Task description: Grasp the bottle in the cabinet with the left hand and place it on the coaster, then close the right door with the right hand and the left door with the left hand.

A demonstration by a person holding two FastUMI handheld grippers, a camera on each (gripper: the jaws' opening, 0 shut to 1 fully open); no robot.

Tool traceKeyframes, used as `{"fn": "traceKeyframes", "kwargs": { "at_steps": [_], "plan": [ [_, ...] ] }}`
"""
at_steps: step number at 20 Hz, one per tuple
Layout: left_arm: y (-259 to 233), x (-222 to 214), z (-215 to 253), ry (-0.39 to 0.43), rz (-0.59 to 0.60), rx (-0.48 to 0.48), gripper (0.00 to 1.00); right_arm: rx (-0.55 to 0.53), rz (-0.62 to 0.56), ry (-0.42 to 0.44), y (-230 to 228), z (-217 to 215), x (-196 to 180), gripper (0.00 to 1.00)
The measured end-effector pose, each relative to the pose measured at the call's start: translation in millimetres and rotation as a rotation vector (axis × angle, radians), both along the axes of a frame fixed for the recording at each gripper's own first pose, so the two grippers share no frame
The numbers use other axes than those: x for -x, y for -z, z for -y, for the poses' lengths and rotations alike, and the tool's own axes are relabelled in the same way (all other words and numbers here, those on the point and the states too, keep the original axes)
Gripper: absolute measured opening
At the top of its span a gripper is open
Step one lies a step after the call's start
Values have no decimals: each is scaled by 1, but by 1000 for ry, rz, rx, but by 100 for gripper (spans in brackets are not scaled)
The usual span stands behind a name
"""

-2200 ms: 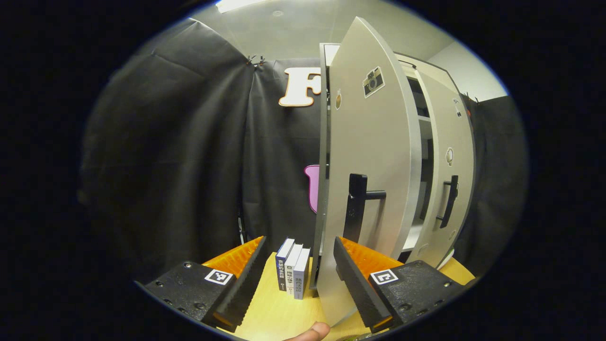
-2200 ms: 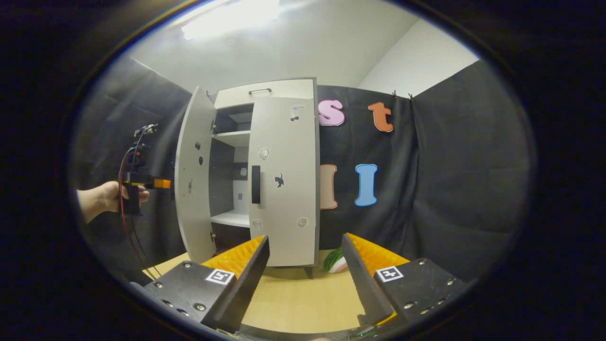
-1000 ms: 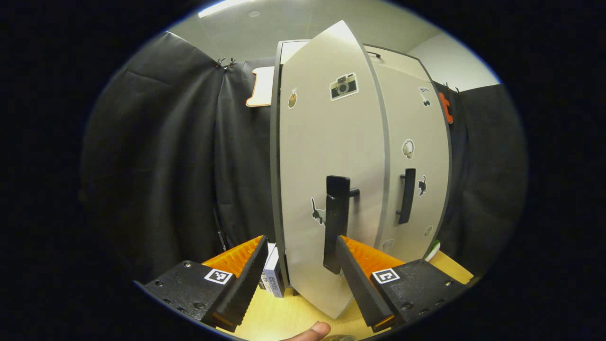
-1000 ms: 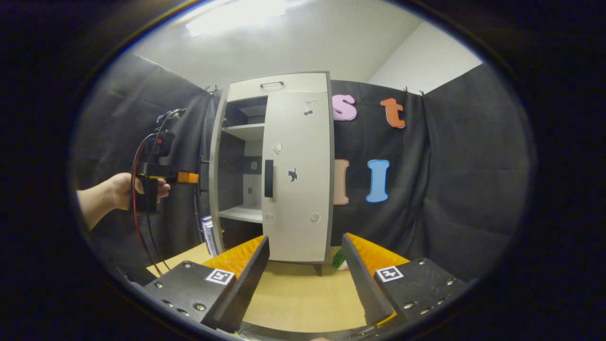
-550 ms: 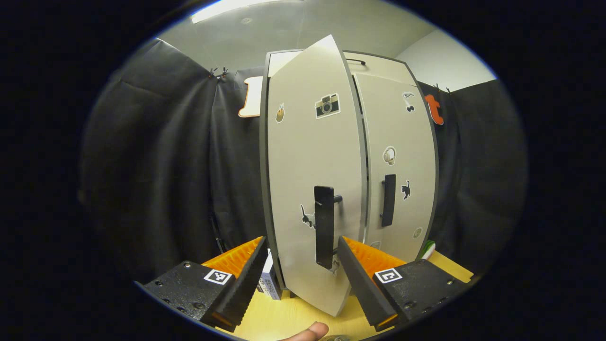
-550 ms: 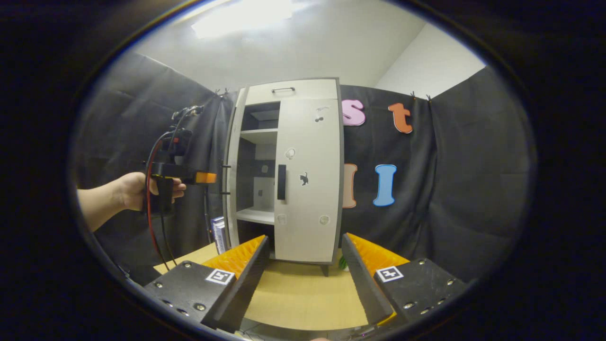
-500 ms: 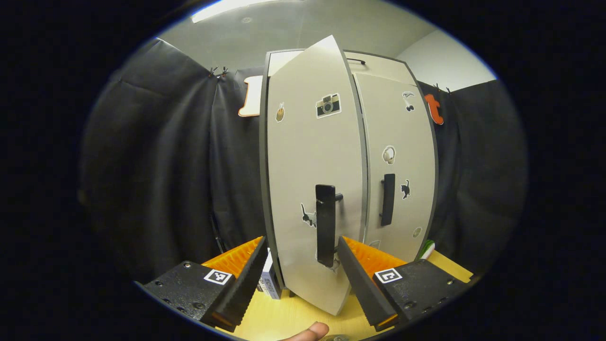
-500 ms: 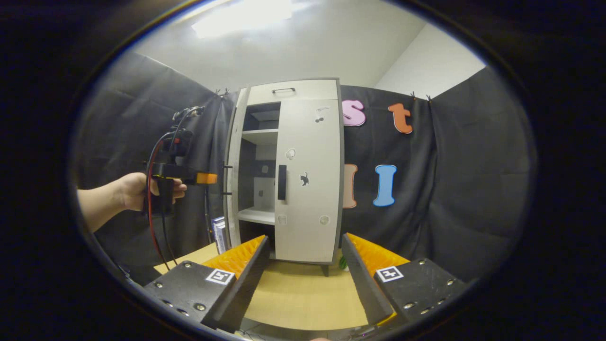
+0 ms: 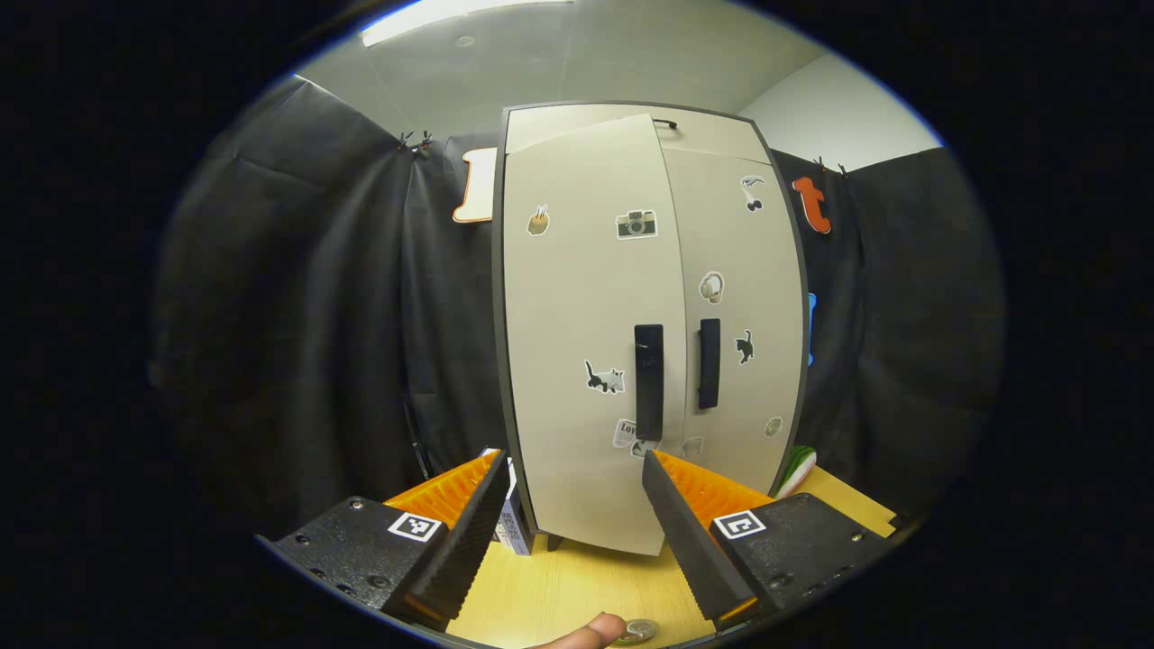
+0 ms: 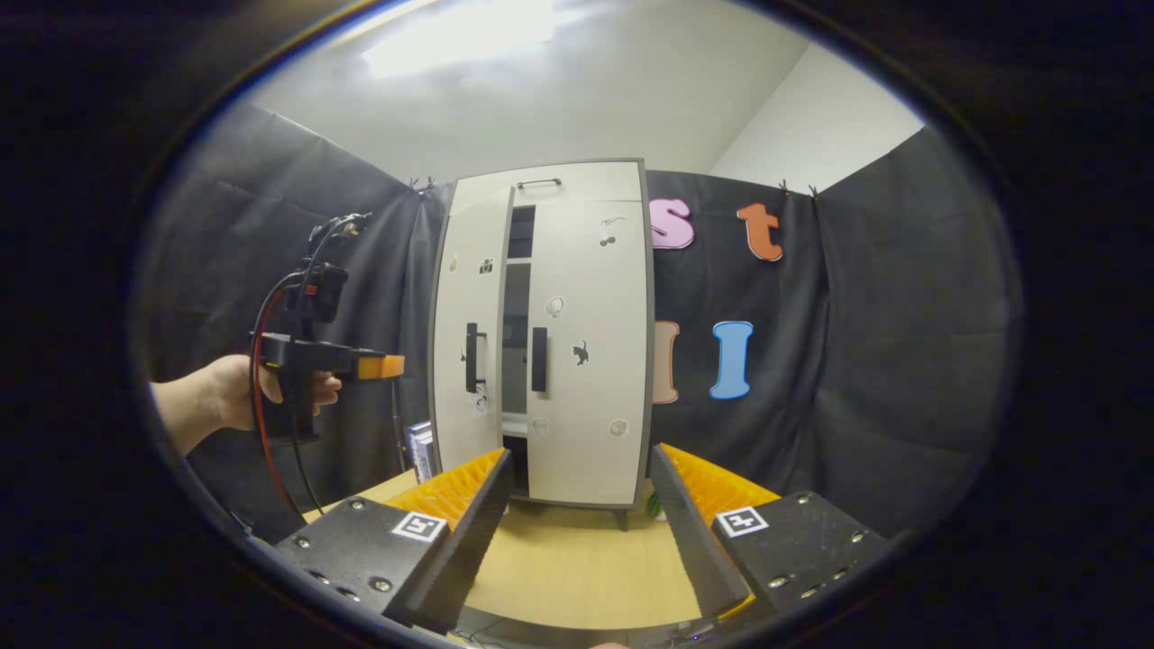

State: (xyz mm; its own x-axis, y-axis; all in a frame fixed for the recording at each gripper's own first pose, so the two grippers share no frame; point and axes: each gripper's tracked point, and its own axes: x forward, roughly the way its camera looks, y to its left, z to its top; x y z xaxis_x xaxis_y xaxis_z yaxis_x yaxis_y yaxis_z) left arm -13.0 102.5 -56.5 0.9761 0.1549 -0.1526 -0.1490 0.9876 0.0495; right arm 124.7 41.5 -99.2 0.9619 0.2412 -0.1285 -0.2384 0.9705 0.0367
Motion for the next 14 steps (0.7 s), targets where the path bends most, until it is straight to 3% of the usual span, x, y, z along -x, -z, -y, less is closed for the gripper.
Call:
{"fn": "traceKeyframes", "kwargs": {
  "at_steps": [14],
  "plan": [
    [-24, 47, 12, 13, 32, 35, 94, -22, 48, 18, -9, -9, -16, 93]
  ]
}}
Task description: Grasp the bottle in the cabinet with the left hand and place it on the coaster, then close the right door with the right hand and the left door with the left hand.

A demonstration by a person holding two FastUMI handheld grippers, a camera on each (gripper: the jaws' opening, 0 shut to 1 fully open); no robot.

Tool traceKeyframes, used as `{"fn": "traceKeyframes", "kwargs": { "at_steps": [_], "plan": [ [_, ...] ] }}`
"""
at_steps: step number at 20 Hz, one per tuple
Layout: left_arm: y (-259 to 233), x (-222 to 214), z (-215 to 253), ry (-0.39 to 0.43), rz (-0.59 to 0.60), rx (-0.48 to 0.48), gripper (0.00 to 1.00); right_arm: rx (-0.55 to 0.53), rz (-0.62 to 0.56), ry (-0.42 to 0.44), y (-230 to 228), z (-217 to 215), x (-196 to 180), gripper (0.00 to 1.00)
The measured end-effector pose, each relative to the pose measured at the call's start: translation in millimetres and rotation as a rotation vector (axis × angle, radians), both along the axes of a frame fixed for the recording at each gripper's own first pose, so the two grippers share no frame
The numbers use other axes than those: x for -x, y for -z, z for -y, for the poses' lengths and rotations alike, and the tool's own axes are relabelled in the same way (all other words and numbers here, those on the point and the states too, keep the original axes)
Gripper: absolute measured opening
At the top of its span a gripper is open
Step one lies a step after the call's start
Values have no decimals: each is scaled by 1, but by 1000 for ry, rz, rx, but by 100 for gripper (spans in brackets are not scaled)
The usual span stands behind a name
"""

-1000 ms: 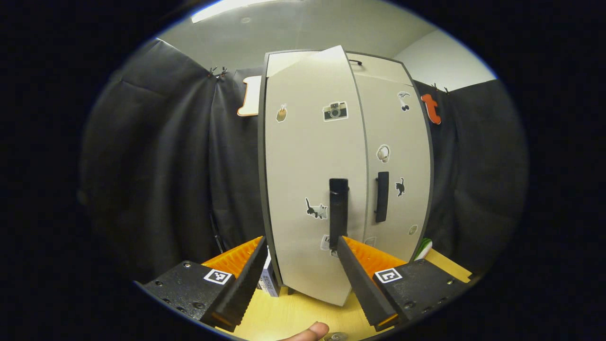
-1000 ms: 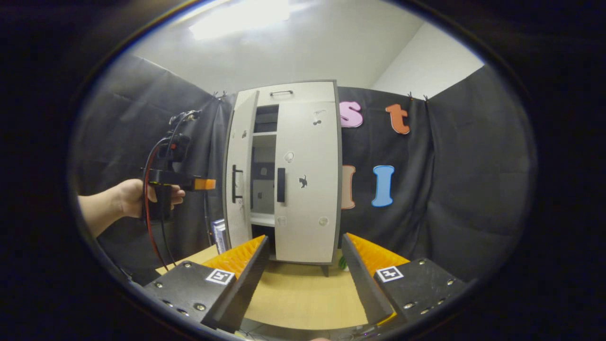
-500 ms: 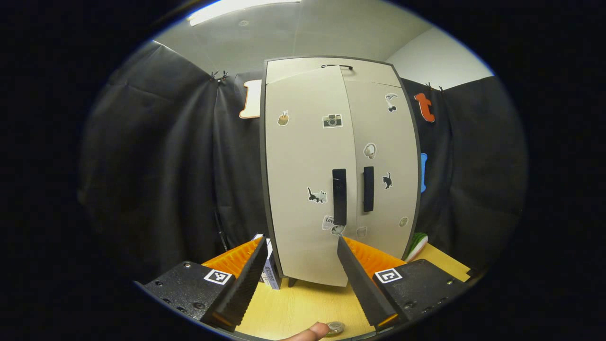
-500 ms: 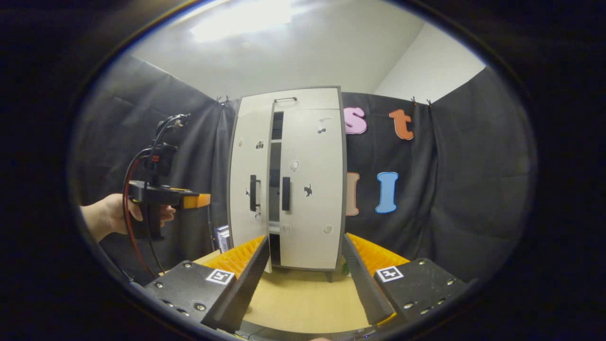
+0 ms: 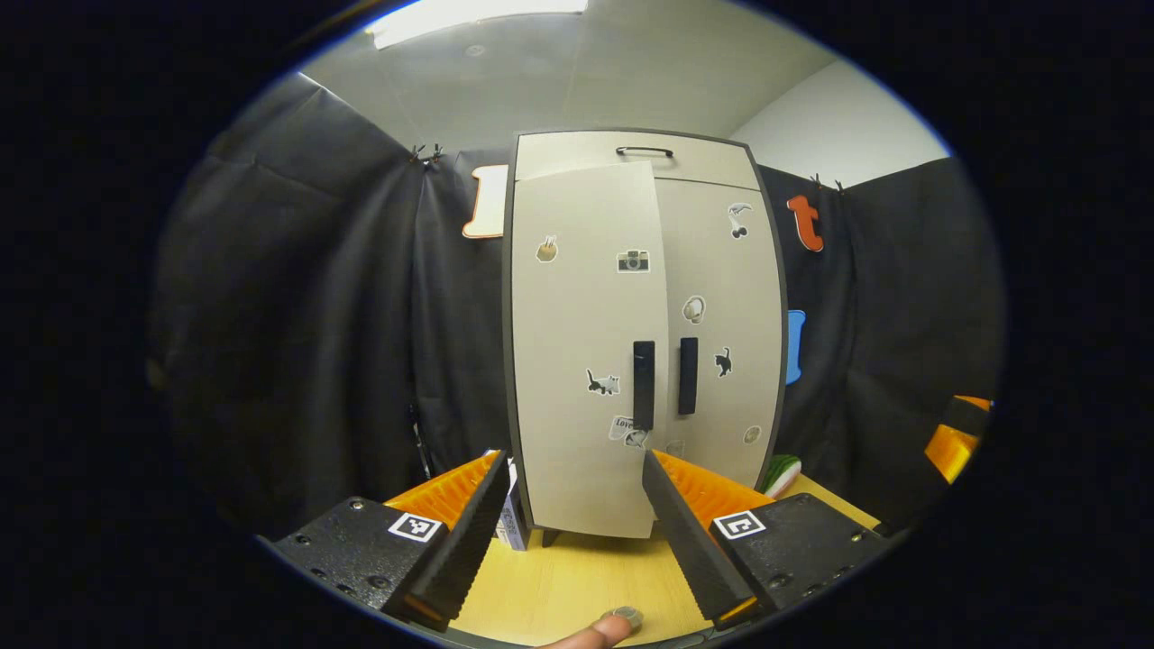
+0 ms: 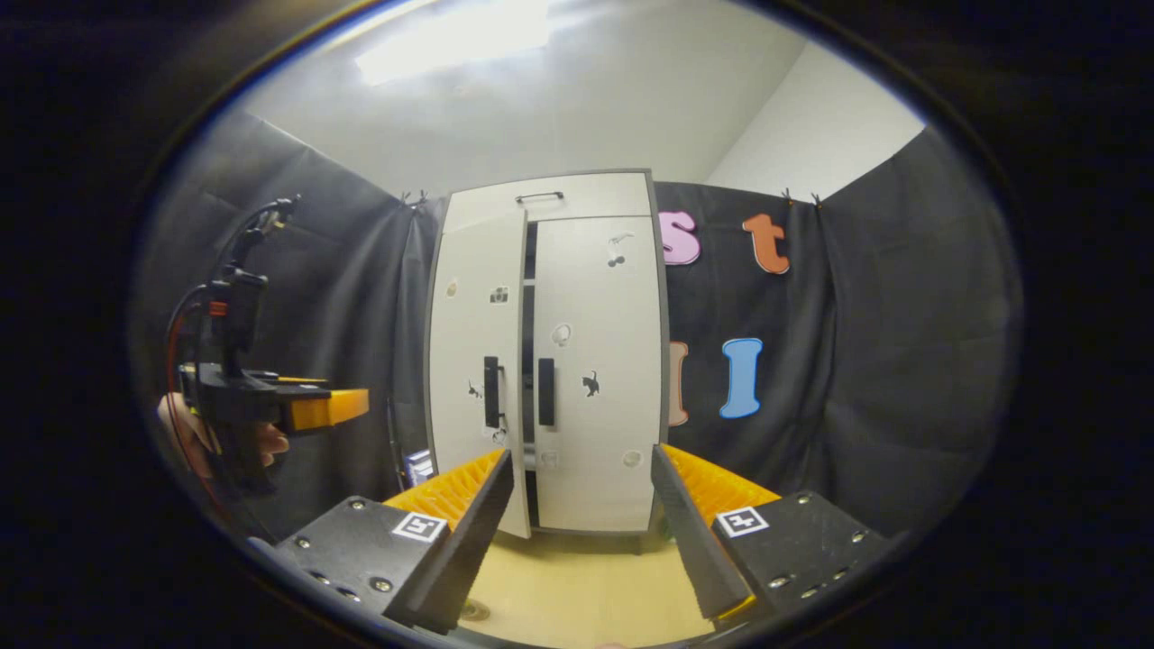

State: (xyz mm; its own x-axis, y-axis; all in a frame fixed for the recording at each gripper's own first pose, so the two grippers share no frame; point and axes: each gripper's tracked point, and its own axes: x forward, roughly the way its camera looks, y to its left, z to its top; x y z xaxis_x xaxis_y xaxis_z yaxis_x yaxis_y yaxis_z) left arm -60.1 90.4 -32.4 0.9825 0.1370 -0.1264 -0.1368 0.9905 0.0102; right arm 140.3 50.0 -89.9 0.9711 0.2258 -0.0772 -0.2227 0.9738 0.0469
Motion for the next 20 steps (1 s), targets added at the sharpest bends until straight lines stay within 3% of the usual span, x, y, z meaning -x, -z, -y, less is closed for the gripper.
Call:
{"fn": "traceKeyframes", "kwargs": {
  "at_steps": [20],
  "plan": [
    [23, 13, -5, 43, -8, 7, 94, 47, 5, 30, 1, 3, -7, 93]
  ]
}}
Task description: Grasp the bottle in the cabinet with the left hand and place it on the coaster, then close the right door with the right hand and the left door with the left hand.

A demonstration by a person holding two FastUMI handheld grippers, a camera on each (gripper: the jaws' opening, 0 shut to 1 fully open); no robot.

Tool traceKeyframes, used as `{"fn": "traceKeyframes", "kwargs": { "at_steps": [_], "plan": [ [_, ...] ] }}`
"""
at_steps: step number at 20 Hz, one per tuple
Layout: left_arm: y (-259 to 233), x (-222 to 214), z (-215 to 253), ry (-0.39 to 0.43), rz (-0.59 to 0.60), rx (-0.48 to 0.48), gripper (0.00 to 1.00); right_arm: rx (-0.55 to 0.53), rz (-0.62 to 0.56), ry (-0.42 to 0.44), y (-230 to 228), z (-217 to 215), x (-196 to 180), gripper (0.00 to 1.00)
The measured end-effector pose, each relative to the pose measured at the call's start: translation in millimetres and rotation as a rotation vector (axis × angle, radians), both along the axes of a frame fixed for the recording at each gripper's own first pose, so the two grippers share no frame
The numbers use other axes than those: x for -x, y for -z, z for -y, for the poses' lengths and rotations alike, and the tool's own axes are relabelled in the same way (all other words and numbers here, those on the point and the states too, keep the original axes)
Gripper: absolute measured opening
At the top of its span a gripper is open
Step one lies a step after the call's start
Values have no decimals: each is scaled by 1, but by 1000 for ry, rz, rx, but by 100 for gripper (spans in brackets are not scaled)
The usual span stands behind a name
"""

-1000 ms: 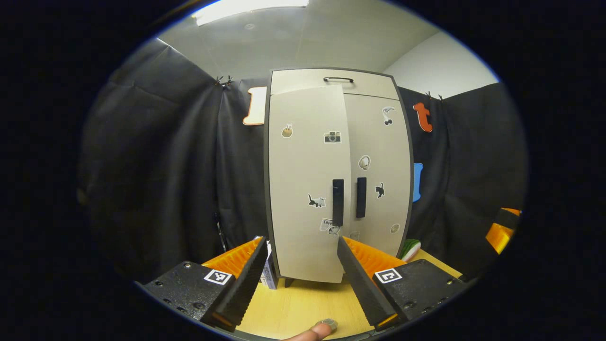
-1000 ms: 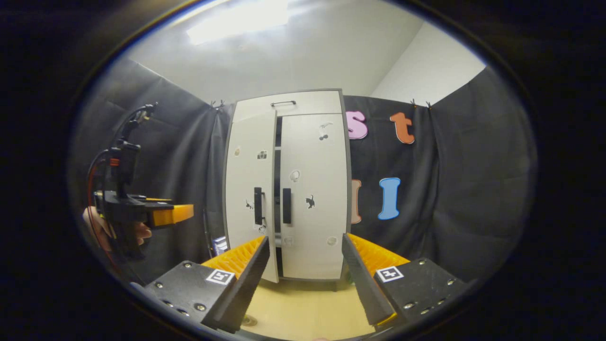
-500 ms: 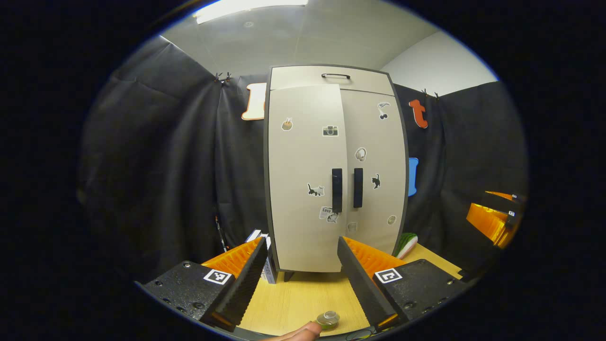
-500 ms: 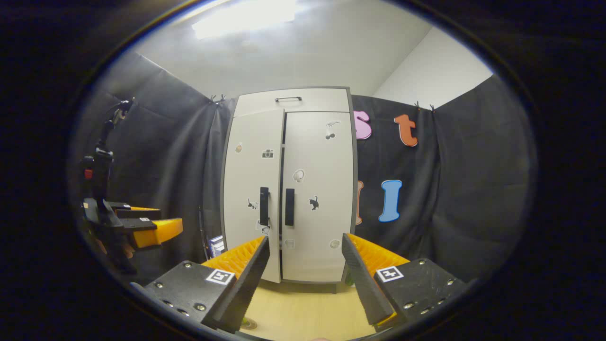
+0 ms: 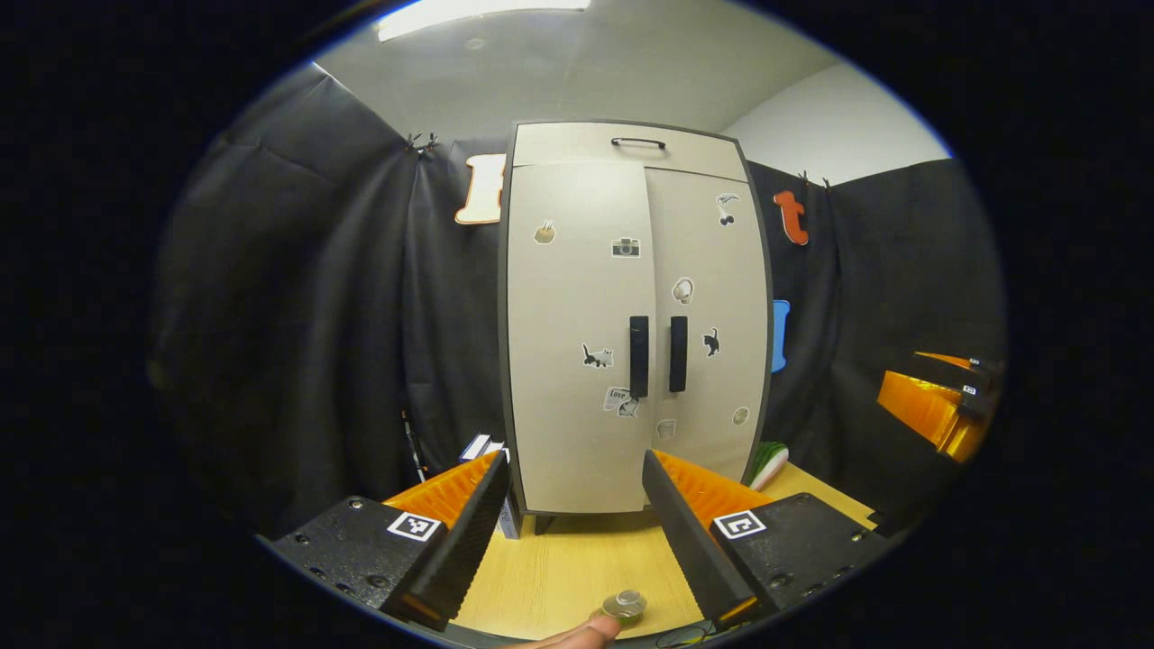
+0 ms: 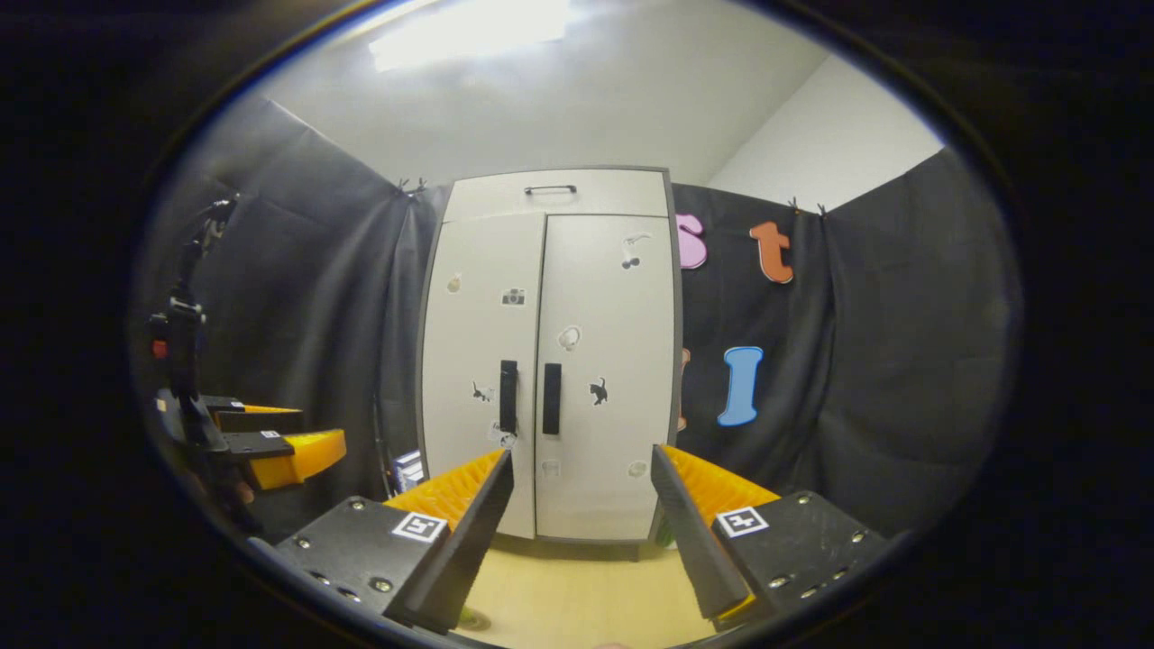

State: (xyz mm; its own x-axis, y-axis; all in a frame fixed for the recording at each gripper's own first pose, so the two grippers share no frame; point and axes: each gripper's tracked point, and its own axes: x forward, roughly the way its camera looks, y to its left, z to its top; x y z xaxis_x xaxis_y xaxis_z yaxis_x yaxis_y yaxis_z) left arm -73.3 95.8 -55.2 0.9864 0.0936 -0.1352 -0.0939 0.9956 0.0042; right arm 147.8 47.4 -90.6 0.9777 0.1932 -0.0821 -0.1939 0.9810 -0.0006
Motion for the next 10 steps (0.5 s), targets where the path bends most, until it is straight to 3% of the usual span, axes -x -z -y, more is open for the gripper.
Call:
{"fn": "traceKeyframes", "kwargs": {
  "at_steps": [10],
  "plan": [
    [-11, -15, -10, 39, 46, 2, 94, 18, -2, 15, 3, -1, -2, 90]
  ]
}}
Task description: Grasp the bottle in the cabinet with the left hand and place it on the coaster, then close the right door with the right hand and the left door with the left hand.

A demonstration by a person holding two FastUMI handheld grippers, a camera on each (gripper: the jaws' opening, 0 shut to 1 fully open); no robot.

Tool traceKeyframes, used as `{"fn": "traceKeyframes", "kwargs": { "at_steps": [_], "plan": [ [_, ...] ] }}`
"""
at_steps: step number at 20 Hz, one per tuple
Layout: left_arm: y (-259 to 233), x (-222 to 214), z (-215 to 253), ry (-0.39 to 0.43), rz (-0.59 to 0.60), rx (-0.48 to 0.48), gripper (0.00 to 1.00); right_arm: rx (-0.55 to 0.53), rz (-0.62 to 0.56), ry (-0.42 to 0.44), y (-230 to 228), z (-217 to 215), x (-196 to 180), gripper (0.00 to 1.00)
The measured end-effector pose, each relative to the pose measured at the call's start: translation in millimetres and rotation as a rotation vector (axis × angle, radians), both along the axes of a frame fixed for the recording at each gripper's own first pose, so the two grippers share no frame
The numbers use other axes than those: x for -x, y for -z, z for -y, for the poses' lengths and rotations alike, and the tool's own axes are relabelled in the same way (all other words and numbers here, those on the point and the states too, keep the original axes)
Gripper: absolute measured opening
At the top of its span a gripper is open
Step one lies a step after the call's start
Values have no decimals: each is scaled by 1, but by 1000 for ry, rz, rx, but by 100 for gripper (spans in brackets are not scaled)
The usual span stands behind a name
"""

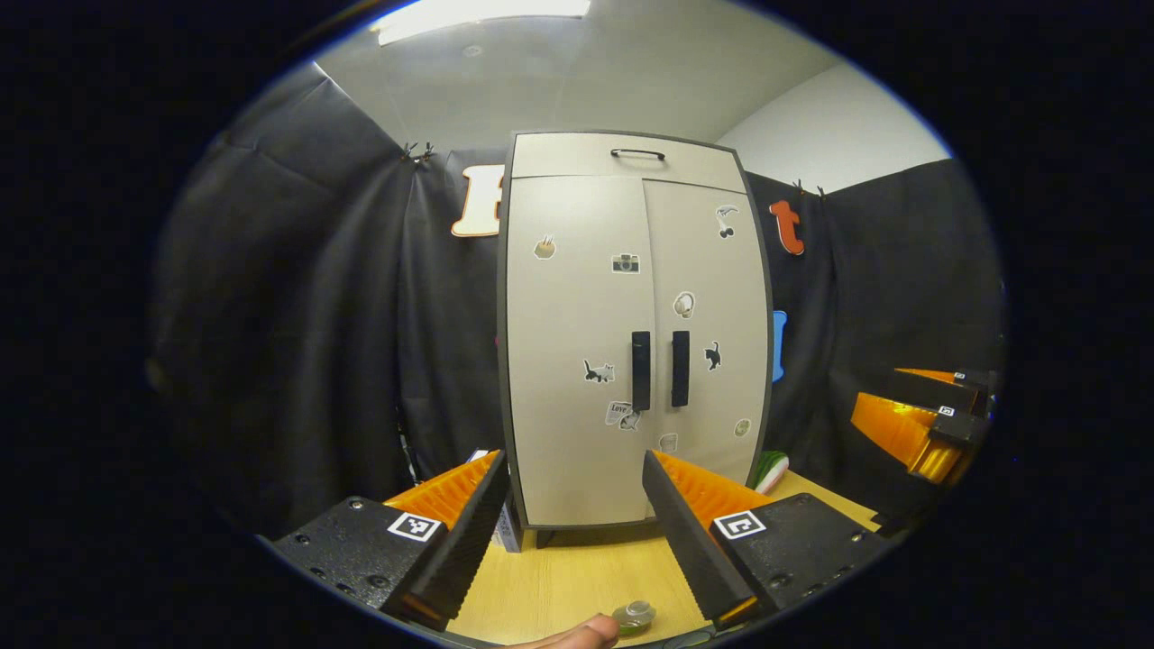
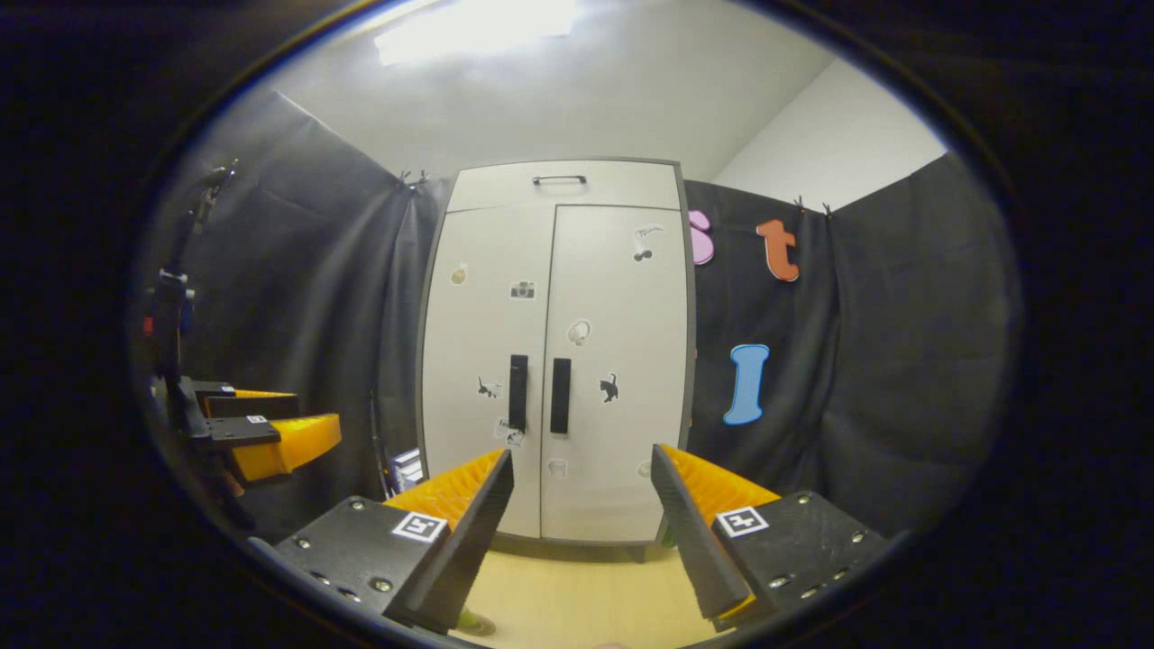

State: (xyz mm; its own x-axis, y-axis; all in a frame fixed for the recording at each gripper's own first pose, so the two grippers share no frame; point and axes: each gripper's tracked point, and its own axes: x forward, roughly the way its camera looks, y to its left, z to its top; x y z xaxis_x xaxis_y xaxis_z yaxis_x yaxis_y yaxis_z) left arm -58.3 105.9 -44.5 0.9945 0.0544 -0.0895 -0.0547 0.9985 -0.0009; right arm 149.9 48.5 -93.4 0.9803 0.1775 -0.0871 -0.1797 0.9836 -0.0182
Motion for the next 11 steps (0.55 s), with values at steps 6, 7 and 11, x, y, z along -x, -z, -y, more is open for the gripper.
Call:
{"fn": "traceKeyframes", "kwargs": {
  "at_steps": [6, 7, 11],
  "plan": [
    [-1, -16, 1, 33, 35, 38, 94, 36, 10, 23, 0, 9, -6, 90],
    [-1, -18, 3, 39, 37, 44, 94, 32, 9, 24, 0, 8, -6, 93],
    [3, -27, 9, 29, 33, 42, 94, 33, 24, 31, -1, 11, -10, 93]
  ]
}}
